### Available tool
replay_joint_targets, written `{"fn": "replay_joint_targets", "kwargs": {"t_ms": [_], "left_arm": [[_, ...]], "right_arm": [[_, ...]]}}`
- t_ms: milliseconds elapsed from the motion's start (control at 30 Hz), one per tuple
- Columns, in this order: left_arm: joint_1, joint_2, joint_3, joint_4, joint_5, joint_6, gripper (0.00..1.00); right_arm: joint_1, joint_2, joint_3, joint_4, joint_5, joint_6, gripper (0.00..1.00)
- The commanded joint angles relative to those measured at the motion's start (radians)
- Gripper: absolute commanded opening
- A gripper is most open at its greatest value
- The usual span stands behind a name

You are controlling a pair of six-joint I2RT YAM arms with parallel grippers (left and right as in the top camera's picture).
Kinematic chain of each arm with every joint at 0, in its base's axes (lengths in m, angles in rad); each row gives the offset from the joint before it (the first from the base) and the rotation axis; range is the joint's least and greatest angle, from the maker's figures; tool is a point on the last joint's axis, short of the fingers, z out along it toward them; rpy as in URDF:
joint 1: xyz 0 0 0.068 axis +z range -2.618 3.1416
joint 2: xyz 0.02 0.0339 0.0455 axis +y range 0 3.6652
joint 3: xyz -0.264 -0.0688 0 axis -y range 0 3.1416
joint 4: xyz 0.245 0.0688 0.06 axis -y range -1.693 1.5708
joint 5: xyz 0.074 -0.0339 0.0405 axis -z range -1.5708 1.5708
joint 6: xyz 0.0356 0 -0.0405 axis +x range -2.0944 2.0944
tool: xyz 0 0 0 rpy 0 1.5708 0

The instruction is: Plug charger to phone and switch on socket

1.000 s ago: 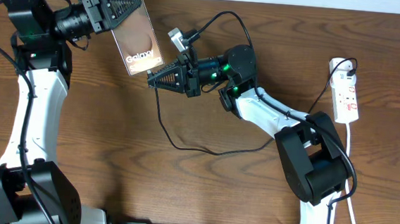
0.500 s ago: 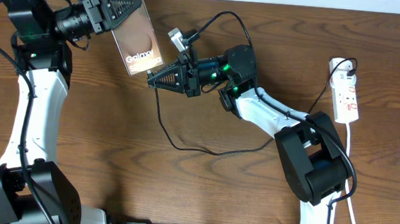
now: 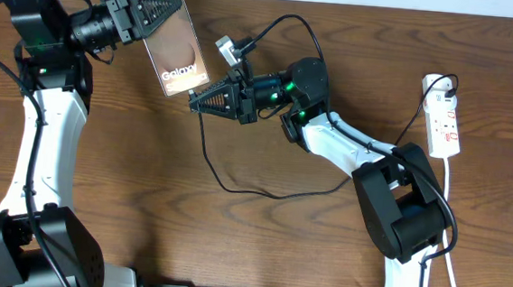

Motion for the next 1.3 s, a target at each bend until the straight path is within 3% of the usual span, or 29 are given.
{"fn": "replay_joint_targets", "kwargs": {"t_ms": [0, 1267], "left_arm": [[-0.016, -0.004, 0.000, 0.005, 0.068, 0.012, 0.07], [-0.034, -0.004, 0.000, 0.004, 0.074, 0.023, 0.07]], "right_arm": [[-0.008, -0.006, 0.023, 0.010, 0.112, 0.011, 0.01], [0.004, -0.006, 0.023, 0.012, 0.142, 0.010, 0.01]]}}
